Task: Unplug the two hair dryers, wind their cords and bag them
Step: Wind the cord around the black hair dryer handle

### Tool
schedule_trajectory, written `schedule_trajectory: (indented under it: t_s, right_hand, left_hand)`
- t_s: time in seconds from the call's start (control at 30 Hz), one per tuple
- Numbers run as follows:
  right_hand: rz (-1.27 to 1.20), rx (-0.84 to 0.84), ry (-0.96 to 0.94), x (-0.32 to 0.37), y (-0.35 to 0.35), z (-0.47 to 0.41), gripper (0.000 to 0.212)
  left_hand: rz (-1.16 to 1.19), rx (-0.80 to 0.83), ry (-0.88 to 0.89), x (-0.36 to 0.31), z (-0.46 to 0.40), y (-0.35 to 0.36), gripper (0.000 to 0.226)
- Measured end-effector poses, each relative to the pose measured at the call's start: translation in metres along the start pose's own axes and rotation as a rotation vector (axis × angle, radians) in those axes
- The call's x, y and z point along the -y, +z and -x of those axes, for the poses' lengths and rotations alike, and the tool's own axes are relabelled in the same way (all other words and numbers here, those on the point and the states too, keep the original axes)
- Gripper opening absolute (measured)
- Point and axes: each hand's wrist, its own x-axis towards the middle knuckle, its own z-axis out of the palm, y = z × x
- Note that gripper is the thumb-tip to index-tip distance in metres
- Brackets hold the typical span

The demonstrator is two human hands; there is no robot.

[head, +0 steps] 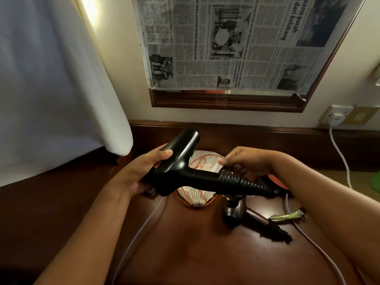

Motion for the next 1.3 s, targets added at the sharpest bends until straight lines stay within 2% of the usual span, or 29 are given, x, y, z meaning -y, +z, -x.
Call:
schedule_trajectory:
  t_s: [0.1, 0.2, 0.3, 0.63, 0.77, 0.97, 1.03, 1.17, 1.3]
  right_hand:
    - [0.101, -0.064, -0.027, 0.009, 0.001, 0.001, 0.063]
    - [0.227, -0.099, -0.053, 0.016, 0.002, 0.006, 0.051]
    - [0.275, -0.114, -0.053, 0.021, 0.0, 0.009, 0.04]
    - [0.377, -0.17, -0.093, 0.021, -0.006, 0.012, 0.038]
    - [0.5, -0.189, -0.097, 0.022, -0.004, 0.013, 0.037]
    - [0.798, -0.212, -0.079, 0.032, -0.002, 0.017, 0.038]
    - [0.826, -0.237, -0.077, 0.036, -0.001, 0.019, 0.036]
    - [0.882, -0.319, -0.092, 0.039, 0.003, 0.022, 0.032]
    - [0.821, -0.409, -0.097, 0.036, 0.009, 0.024, 0.028]
  left_hand:
    - [-0.003, 0.023, -0.02, 0.003, -0.002, 0.001, 0.057]
    - [-0.018, 0.017, -0.02, 0.005, -0.004, 0.005, 0.064]
    - [-0.033, -0.01, -0.015, 0.004, -0.006, 0.01, 0.06]
    - [-0.098, -0.089, 0.004, 0.005, -0.008, 0.021, 0.055]
    - [-0.174, -0.133, 0.022, 0.005, -0.01, 0.028, 0.061]
    - [-0.261, -0.29, 0.108, 0.009, -0.015, 0.037, 0.046]
    - [-0.249, -0.344, 0.134, 0.007, -0.017, 0.04, 0.043]
    - [-0.27, -0.431, 0.172, 0.006, -0.021, 0.043, 0.053]
    - [-0.273, -0.488, 0.215, 0.008, -0.023, 0.043, 0.053]
